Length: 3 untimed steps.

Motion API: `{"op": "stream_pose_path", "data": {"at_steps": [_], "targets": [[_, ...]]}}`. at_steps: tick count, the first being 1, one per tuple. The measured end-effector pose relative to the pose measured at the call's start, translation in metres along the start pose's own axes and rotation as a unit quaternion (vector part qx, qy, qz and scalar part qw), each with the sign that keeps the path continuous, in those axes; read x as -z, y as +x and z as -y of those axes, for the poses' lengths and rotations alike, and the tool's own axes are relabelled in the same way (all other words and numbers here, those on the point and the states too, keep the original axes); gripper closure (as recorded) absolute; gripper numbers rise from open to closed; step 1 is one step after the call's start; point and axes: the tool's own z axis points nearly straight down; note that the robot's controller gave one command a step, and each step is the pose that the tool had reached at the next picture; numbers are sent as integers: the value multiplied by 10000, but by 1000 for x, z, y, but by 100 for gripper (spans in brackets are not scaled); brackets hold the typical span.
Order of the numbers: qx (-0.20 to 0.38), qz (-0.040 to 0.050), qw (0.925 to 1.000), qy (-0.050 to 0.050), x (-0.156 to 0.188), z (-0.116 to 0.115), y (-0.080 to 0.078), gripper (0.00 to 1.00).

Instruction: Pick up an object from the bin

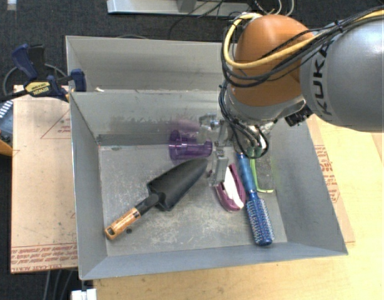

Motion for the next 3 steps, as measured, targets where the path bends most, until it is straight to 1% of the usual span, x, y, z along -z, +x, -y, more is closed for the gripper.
{"op": "stream_pose_path", "data": {"at_steps": [1,2,3], "targets": [[-14,39,10000,-4,5,1,-1,0],[924,37,9957,-4,-75,-18,-5,0],[1732,55,9849,-2,-79,-38,-7,0]]}}
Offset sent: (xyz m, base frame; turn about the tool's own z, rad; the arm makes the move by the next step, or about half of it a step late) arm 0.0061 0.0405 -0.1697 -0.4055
